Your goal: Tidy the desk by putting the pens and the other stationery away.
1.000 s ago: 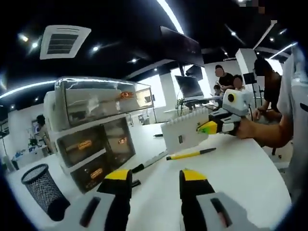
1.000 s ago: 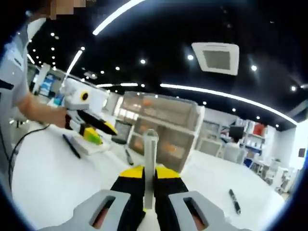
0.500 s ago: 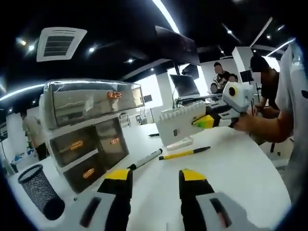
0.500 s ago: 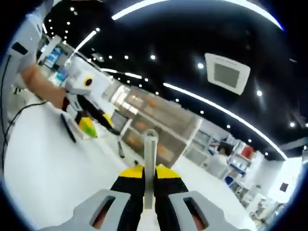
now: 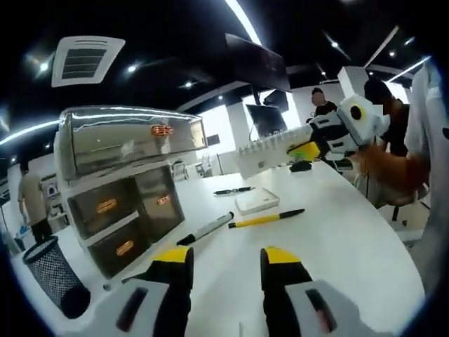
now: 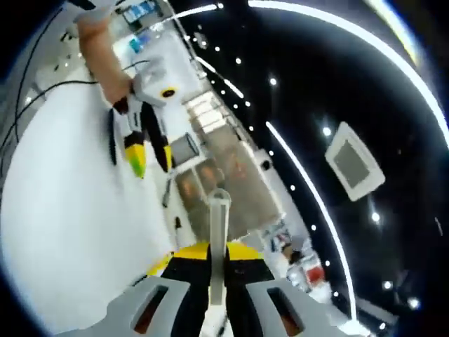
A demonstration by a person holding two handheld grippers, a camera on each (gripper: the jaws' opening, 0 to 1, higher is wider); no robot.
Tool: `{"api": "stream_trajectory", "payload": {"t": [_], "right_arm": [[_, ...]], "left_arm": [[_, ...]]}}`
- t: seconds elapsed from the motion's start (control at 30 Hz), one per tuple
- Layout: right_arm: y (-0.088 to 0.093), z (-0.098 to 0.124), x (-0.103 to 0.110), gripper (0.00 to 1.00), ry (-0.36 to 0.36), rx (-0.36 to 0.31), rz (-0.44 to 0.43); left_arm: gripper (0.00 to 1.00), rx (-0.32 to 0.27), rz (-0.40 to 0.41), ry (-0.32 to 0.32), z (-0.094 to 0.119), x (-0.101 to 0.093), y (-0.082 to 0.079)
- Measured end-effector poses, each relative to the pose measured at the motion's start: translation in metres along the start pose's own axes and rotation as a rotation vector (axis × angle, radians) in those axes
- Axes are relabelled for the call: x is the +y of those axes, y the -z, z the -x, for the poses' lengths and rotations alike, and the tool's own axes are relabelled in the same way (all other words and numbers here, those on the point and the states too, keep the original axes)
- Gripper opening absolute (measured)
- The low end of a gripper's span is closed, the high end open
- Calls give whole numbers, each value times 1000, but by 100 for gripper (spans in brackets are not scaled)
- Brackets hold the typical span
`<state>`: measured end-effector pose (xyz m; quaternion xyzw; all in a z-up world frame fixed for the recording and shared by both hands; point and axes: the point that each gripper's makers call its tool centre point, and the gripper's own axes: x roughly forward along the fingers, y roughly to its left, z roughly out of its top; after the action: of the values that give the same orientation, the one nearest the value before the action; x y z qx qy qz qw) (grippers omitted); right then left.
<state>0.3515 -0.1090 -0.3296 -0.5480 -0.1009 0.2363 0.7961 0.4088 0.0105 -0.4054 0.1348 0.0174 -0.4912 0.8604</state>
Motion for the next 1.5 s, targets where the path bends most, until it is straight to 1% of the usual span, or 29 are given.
{"api": "stream_trajectory", "payload": {"t": [0.07,0.1,0.17,0.2,0.27,0.33,0.37,0.4,0.53,0.67,0.77,0.83,0.87,0.97,1.0,1.07,1.1,1.17,1.23,1.37,1.4,1.5], "right_arm": [[-7,-2,-3,4,-4,-6,46],[-17,-3,-10,4,-5,-18,59],[-24,-4,-16,4,-3,-19,60],[-32,-4,-23,4,7,-23,61],[-40,-4,-31,4,9,-23,60],[-49,-4,-44,4,18,-28,78],[-51,-7,-45,4,-14,-26,61],[-54,-9,-50,4,-22,-31,31],[-58,-16,-73,4,-9,-38,10],[-61,-22,-100,4,19,-34,2],[-60,-29,-114,4,-15,-15,-34],[-60,-32,-119,4,-30,-8,-43],[-60,-36,-122,4,-51,-2,-44],[-60,-45,-127,5,-102,16,-3],[-59,-50,-128,5,-135,34,20],[-57,-60,-130,5,-176,50,39],[-56,-63,-130,5,-195,58,40],[-53,-78,-129,5,-276,82,21],[-53,-88,-130,5,-309,92,21],[-46,-111,-130,5,-408,137,36],[-43,-118,-132,5,-411,149,22],[-29,-137,-131,5,-443,195,33]], "left_arm": [[38,3,-7,-3,0,0,0],[38,7,-17,-6,0,0,1],[38,28,-23,1,-1,-1,4],[38,32,-18,7,-1,-2,5],[38,38,-9,15,-2,-4,8],[38,49,-14,19,-3,-6,11],[38,51,-20,18,-3,-6,11],[38,54,-21,18,-3,-6,11],[38,54,-9,32,-3,-11,11],[38,69,-19,44,-4,-17,14],[38,72,-31,42,-3,-18,14],[38,73,-38,42,-3,-18,14],[38,73,-41,39,-3,-18,14],[38,78,-48,38,-4,-19,16],[38,83,-53,38,-4,-20,17],[38,84,-56,38,-4,-20,17],[38,84,-56,40,-4,-20,17],[37,69,-50,42,-3,-21,14],[37,58,-46,38,-2,-20,10],[37,57,-58,25,-1,-18,9],[37,58,-56,26,-1,-18,10],[37,55,-56,29,-1,-19,9]]}}
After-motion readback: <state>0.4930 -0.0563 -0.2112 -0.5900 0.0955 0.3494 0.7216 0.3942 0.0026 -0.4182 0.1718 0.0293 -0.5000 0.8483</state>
